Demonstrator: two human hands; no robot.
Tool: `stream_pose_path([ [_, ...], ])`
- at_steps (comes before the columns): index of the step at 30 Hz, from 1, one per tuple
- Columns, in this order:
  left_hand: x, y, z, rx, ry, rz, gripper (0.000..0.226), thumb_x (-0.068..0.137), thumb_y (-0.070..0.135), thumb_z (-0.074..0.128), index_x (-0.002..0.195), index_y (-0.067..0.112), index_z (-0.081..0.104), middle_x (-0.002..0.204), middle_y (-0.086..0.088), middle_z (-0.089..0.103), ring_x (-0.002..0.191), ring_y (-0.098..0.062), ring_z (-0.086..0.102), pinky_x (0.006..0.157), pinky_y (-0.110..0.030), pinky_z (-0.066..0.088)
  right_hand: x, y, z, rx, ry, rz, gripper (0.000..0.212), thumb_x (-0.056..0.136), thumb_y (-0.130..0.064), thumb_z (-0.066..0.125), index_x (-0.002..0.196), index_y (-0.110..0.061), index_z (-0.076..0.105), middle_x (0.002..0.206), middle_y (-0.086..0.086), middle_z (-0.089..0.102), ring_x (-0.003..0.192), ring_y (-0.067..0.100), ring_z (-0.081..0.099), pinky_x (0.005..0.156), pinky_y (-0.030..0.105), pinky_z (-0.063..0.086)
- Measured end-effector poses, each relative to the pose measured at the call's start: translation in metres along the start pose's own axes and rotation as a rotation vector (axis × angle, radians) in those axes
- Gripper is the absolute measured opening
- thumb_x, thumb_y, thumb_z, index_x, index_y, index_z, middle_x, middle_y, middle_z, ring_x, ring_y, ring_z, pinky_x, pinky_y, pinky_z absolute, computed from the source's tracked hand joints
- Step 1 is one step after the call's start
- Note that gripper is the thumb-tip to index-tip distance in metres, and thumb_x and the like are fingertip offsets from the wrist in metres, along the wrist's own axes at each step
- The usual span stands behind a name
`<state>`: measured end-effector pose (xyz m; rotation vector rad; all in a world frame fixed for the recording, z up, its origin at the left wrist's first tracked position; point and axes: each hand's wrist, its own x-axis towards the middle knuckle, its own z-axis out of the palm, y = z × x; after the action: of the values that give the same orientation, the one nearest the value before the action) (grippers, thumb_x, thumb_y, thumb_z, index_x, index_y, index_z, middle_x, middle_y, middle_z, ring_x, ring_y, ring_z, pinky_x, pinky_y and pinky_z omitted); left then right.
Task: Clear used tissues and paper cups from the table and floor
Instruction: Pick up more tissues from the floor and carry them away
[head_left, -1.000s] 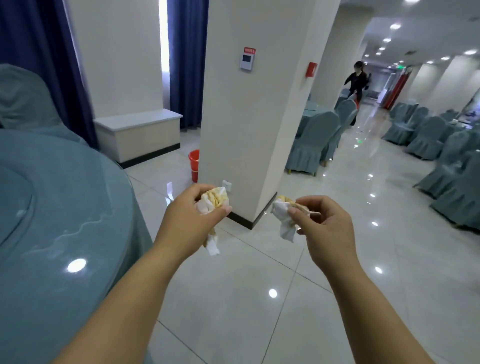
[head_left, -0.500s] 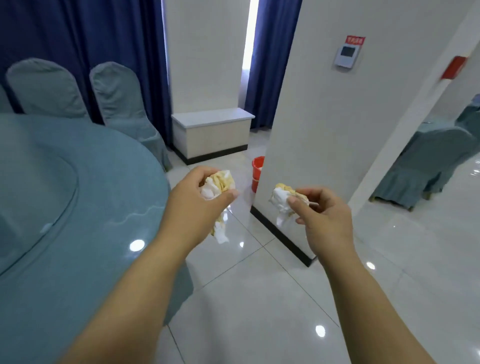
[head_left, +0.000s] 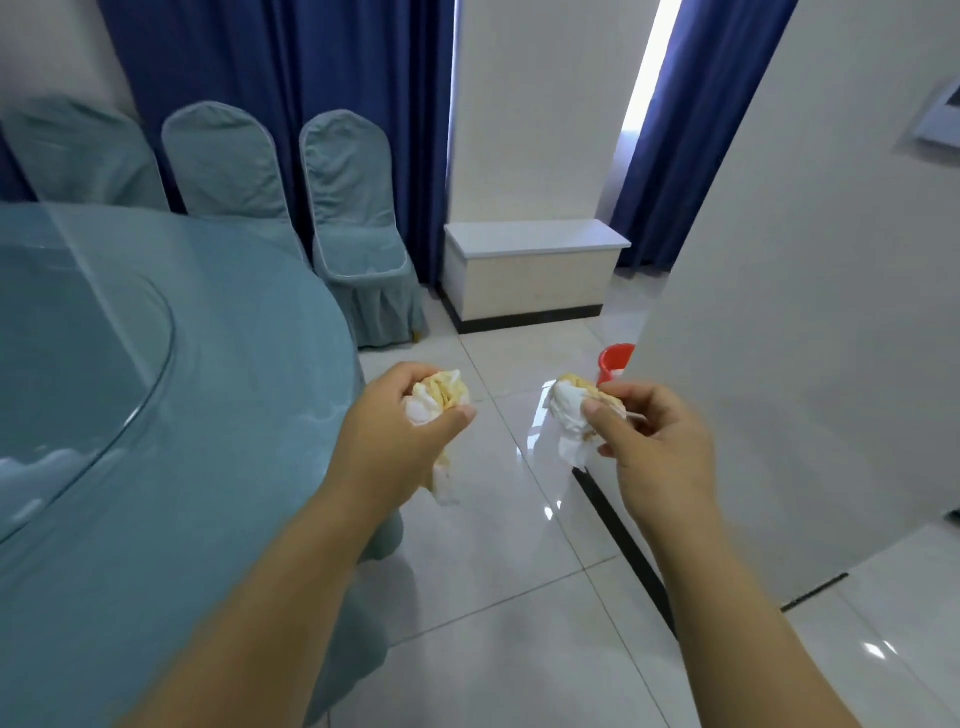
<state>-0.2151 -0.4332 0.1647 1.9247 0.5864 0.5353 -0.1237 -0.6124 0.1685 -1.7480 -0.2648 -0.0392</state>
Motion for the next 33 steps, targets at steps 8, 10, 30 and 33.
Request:
stream_pose_path([
  [8, 0.174, -0.024, 0.047, 0.059, 0.012, 0.003, 0.038, 0.077, 0.036, 0.072, 0.109, 0.025, 0.055, 0.111, -0.003, 0.053, 0.078, -0.006, 0.052, 0.057, -0.009, 0.036, 0.153, 0.029, 0.051, -0.08, -0.071, -0.006, 0.011, 0.08, -0.019, 0.072, 0.087, -0.024, 0.066, 0.085, -0.006, 0.065, 0.078, 0.016, 0.059, 0.073, 0.034, 0.056],
  [10, 0.216, -0.022, 0.06, 0.044, -0.012, -0.008, 0.038, 0.077, 0.036, 0.073, 0.109, 0.029, 0.052, 0.117, -0.002, 0.047, 0.084, -0.009, 0.051, 0.057, -0.009, 0.037, 0.191, 0.031, 0.06, -0.109, -0.077, 0.001, 0.011, 0.08, -0.02, 0.072, 0.088, -0.024, 0.066, 0.086, -0.006, 0.065, 0.081, 0.015, 0.06, 0.074, 0.032, 0.056],
  [30, 0.598, -0.021, 0.267, 0.073, -0.204, -0.113, 0.035, 0.076, 0.04, 0.072, 0.101, 0.028, 0.051, 0.088, 0.009, 0.058, 0.078, -0.007, 0.057, 0.056, -0.015, 0.045, 0.603, 0.144, 0.099, -0.146, -0.069, 0.127, 0.015, 0.082, -0.022, 0.071, 0.094, -0.02, 0.064, 0.087, -0.011, 0.063, 0.082, 0.003, 0.059, 0.055, 0.007, 0.043],
  [33, 0.646, -0.025, 0.291, 0.073, -0.228, -0.13, 0.033, 0.076, 0.041, 0.071, 0.099, 0.028, 0.051, 0.086, 0.01, 0.058, 0.076, -0.007, 0.058, 0.053, -0.013, 0.043, 0.649, 0.163, 0.107, -0.134, -0.069, 0.169, 0.013, 0.082, -0.021, 0.072, 0.092, -0.022, 0.064, 0.087, -0.011, 0.064, 0.082, 0.004, 0.06, 0.056, 0.009, 0.043],
])
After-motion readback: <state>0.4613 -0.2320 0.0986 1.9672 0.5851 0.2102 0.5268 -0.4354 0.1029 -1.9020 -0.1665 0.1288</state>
